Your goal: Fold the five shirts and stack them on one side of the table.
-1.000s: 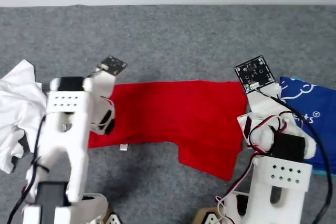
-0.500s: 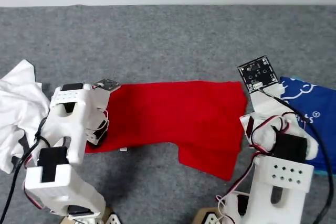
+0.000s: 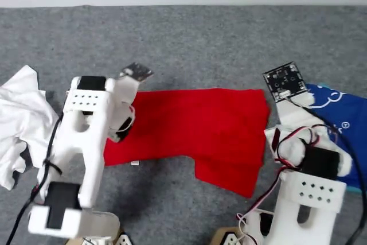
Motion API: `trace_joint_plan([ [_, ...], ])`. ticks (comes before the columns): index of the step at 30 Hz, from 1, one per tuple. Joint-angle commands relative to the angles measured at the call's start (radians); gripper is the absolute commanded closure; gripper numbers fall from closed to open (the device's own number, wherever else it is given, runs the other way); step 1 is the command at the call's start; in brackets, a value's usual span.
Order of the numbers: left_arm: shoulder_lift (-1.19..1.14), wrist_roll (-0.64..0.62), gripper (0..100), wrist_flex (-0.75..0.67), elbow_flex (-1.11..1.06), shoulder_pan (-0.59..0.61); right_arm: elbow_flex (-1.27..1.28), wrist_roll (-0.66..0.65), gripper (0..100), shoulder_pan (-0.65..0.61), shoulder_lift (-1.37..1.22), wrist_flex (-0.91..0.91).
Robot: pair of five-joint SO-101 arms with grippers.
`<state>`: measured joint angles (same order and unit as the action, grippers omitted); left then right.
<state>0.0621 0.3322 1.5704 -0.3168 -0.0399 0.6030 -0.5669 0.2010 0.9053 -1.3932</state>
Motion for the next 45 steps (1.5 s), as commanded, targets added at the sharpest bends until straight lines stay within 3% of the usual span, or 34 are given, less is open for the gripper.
trace_joint_plan([
  [1, 0.077, -0.028, 99, 0.008, 0.048, -0.123, -0.126, 0.012, 98.8, 0.065, 0.027, -0.07],
  [6, 0.009, -0.094, 98, -0.077, 0.077, -0.29, -0.25, 0.009, 98.8, 0.213, 0.027, -0.143],
  [12, -0.176, -0.149, 85, -0.112, 0.234, -0.397, -0.453, 0.012, 98.8, 0.311, 0.027, -0.277],
  [17, -0.351, -0.137, 83, -0.11, 0.423, -0.473, -0.5, 0.009, 98.8, 0.311, 0.027, -0.381],
  [29, -0.663, -0.081, 81, 0.029, 0.961, -0.621, -0.5, 0.011, 98.8, 0.312, 0.028, -0.386],
  [38, -0.882, -0.029, 81, 0.157, 1.285, -0.709, -0.499, 0.011, 98.8, 0.312, 0.027, -0.389],
  [45, -0.971, -0.029, 81, 0.173, 1.425, -0.769, -0.499, 0.011, 98.8, 0.312, 0.027, -0.389],
])
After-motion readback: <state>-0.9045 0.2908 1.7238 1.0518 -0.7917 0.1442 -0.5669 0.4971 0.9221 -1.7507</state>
